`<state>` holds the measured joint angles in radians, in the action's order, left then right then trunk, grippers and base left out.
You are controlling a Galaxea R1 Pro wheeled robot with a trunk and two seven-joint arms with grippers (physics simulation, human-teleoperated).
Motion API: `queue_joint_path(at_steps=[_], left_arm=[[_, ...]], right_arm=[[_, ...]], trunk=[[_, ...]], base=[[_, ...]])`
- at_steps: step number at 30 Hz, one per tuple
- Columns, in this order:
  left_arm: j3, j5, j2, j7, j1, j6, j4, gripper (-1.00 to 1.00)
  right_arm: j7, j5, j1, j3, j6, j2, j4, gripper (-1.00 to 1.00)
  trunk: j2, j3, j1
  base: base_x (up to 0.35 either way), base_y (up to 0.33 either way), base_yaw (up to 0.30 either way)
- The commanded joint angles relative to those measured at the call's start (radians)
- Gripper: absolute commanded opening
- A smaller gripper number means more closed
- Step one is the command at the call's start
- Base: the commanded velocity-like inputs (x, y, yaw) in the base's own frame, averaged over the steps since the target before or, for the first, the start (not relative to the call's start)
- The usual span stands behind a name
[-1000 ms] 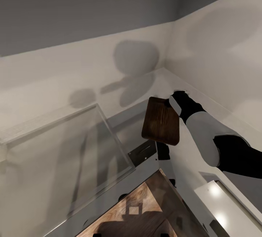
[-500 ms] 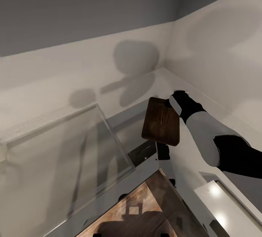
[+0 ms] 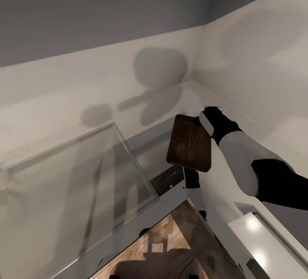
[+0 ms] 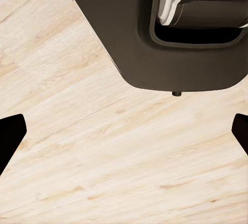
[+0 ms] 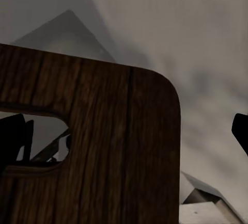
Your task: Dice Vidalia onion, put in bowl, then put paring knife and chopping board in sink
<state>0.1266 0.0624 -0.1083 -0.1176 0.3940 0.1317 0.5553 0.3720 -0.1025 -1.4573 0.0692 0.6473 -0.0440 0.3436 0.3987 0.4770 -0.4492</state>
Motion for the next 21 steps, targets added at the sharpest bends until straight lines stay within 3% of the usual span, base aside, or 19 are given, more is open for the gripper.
queue_joint_path(at_steps=[1,21], left_arm=[[0.007,0.007,0.001,-0.008,0.000,0.002,0.002,1.00],[0.007,0.006,0.001,-0.008,0.000,0.002,0.003,1.00]], right_arm=[[0.007,-0.016,0.000,0.007,0.005,0.001,-0.066,1.00],[0.004,-0.016,0.000,0.009,0.018,0.007,-0.067,1.00]], trunk=[[0.001,0.002,-0.001],[0.001,0.002,-0.001]], base=[[0.000,0.000,0.000],[0.000,0.000,0.000]])
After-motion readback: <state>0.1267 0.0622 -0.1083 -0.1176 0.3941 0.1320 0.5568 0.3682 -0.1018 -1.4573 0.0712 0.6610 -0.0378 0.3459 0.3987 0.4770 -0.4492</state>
